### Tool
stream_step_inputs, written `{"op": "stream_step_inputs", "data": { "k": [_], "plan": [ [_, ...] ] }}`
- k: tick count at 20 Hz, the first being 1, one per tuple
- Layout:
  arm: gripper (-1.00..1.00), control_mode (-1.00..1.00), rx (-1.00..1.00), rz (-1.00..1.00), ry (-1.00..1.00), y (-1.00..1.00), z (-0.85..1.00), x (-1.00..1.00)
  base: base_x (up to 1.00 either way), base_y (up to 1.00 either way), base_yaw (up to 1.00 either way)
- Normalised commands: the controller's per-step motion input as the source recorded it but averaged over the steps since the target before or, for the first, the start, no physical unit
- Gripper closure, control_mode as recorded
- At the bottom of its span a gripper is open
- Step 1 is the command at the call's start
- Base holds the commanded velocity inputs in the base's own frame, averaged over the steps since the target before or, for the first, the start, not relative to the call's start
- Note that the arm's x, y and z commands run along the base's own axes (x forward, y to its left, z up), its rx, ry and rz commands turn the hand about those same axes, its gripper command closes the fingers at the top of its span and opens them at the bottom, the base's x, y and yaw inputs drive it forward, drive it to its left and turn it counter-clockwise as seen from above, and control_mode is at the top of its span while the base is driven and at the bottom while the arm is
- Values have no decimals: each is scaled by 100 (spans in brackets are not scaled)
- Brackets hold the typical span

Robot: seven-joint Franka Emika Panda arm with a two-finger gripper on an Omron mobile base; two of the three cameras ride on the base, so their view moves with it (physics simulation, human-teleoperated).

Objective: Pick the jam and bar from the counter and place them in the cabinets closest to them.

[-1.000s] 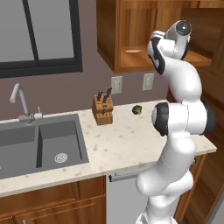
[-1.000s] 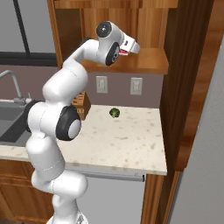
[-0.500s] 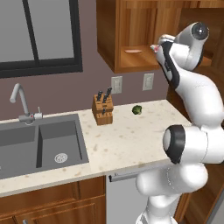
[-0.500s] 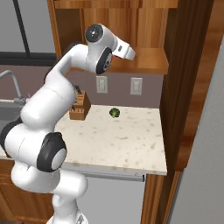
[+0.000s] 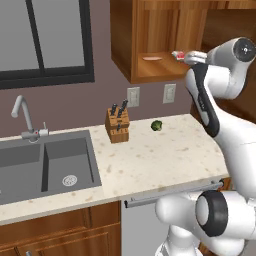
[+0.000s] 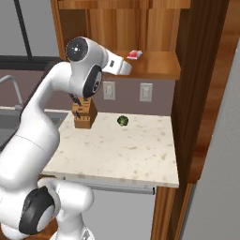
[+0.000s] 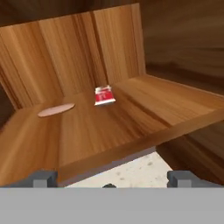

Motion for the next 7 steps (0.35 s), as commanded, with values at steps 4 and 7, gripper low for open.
{"op": "stream_step_inputs", "data": {
  "k": [4,7],
  "plan": [
    [-100,-100,-6,7,0,23,1,-100,0,0,0],
    [-100,-100,-7,10,-3,16,0,-97,0,0,0]
  ]
}}
